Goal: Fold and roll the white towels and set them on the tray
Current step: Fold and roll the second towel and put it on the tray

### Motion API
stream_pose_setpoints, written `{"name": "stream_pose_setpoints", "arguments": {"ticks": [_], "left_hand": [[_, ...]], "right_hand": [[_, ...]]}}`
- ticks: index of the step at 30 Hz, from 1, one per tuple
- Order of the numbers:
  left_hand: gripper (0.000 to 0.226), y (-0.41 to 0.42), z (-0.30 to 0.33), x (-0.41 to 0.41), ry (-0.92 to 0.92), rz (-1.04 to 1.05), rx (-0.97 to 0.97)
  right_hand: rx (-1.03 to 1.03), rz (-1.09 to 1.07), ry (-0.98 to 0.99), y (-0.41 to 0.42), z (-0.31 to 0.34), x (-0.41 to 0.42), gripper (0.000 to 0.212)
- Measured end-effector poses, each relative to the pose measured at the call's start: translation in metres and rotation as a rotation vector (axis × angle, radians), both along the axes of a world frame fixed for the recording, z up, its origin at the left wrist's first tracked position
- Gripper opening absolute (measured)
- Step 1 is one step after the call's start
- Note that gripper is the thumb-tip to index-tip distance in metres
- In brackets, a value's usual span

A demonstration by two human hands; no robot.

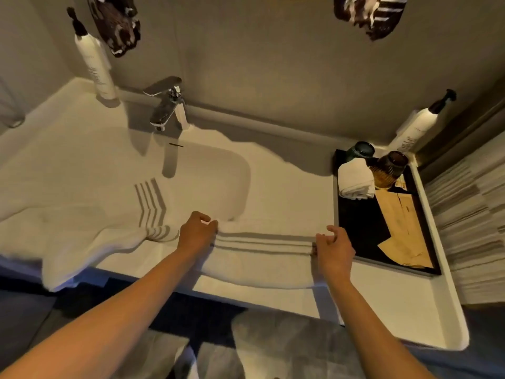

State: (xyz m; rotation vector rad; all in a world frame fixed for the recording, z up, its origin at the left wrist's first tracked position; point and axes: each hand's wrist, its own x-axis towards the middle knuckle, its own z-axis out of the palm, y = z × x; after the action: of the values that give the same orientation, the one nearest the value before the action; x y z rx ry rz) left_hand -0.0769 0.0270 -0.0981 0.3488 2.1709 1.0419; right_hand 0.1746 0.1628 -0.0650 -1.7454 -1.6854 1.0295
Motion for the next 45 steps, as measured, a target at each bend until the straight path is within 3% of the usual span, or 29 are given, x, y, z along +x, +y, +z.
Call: {"name": "stream_pose_setpoints", "arguments": {"ticks": [4,7,9,14,19,24,26,28,30,34,35,37,40,41,45], "left_hand": [[0.043,0.000,-0.011,0.005,0.033,-0.115,-0.073],[0.051,0.006,-0.011,-0.001,-0.079,0.017,-0.005],[0.048,0.016,-0.010,-0.007,-0.169,0.103,0.060],[0.032,0.012,0.004,-0.002,-0.292,0.169,0.196],[0.030,0.011,0.000,-0.015,-0.266,0.187,0.195],[0.026,0.026,-0.024,-0.024,-0.118,0.110,0.140],[0.028,0.027,-0.038,-0.024,-0.035,0.034,0.028],[0.041,0.027,-0.049,-0.024,0.003,-0.097,-0.121],[0.064,0.028,-0.049,-0.021,-0.025,-0.189,-0.247],[0.093,0.037,-0.043,-0.025,-0.165,-0.221,-0.217],[0.094,0.040,-0.041,-0.027,-0.221,-0.198,-0.180],[0.067,0.041,-0.031,-0.026,-0.349,-0.147,-0.124],[0.044,0.031,-0.009,-0.025,-0.558,-0.115,-0.119],[0.045,0.023,-0.001,-0.028,-0.596,-0.130,-0.137],[0.048,-0.001,0.021,-0.042,-0.596,-0.238,-0.241]], "right_hand": [[0.281,0.318,-0.187,-0.027,-0.027,0.004,0.026],[0.261,0.336,-0.376,-0.015,-0.038,-0.004,0.047],[0.148,0.247,-0.369,0.003,-0.035,-0.012,0.056],[0.057,0.198,-0.424,0.024,-0.030,-0.025,0.041],[0.014,0.107,-0.256,0.029,-0.025,-0.025,0.042],[0.062,0.165,-0.354,0.042,-0.030,-0.018,0.034],[0.114,0.224,-0.456,0.042,-0.036,-0.019,0.025],[0.184,0.269,-0.553,0.038,-0.039,-0.020,0.022],[0.169,0.315,-0.629,0.032,-0.039,-0.022,0.036],[-0.062,0.330,-0.812,0.025,-0.028,-0.028,0.069],[-0.136,0.315,-0.809,0.027,-0.023,-0.030,0.073],[-0.302,0.267,-0.733,0.035,-0.017,-0.032,0.071],[-0.386,0.278,-0.605,0.036,-0.010,-0.028,0.018],[-0.381,0.277,-0.564,0.035,-0.008,-0.024,0.013],[-0.466,0.195,-0.319,0.029,0.003,-0.011,0.020]]}}
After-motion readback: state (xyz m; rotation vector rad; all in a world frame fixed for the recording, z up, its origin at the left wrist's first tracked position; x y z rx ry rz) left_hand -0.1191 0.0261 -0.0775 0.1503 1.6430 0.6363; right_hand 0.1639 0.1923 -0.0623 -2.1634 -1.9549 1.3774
